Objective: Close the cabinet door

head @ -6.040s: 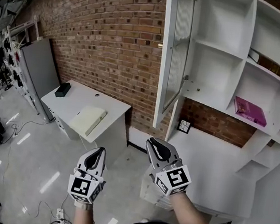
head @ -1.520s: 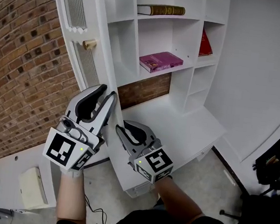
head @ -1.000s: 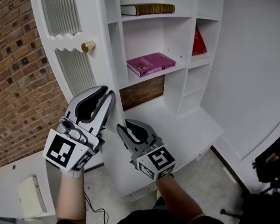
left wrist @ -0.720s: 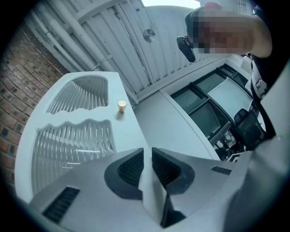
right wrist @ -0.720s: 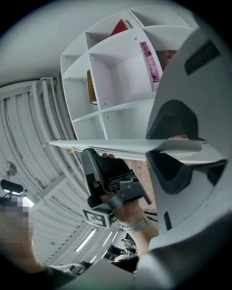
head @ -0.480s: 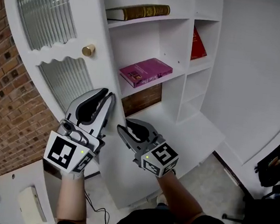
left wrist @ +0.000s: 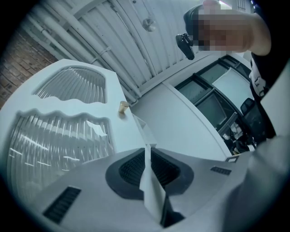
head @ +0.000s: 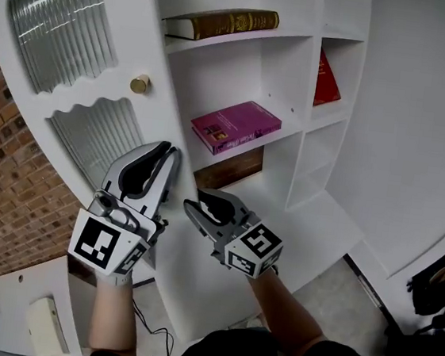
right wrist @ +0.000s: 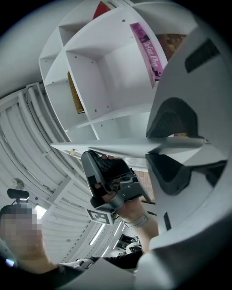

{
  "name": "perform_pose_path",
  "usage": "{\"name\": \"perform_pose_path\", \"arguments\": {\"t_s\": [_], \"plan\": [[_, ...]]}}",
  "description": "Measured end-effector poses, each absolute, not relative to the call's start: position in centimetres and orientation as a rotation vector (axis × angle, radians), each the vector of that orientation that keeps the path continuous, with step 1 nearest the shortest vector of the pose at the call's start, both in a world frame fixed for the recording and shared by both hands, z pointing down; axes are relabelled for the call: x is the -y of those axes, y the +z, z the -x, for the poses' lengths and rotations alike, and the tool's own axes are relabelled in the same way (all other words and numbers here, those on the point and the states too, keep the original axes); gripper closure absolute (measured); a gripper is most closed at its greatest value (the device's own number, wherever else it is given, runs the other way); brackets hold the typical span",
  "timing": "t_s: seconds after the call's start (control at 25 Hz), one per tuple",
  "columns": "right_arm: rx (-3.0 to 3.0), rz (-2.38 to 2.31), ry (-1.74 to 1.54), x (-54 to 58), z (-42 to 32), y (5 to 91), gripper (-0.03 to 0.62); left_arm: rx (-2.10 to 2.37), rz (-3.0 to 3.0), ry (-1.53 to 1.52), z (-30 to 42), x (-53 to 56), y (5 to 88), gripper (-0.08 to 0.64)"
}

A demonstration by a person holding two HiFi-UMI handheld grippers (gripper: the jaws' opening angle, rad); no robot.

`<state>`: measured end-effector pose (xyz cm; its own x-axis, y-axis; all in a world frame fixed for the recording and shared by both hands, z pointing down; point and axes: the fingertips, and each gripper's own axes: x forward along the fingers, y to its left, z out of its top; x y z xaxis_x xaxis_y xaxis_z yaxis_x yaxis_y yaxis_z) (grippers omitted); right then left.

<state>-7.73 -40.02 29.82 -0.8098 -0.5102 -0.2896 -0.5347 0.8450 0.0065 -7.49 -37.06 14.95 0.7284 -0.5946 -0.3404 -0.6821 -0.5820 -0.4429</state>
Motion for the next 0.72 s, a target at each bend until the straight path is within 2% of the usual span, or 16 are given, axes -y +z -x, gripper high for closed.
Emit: {"name": "perform_pose_path", "arguments": {"t_s": [0.72], "plan": [[-2.767, 0.696, 0.126, 45.5, 7.8, 29.8, 0.466, -1.137, 2.289, 0.148, 7.3, 42.6, 15.0, 0.514]]}}
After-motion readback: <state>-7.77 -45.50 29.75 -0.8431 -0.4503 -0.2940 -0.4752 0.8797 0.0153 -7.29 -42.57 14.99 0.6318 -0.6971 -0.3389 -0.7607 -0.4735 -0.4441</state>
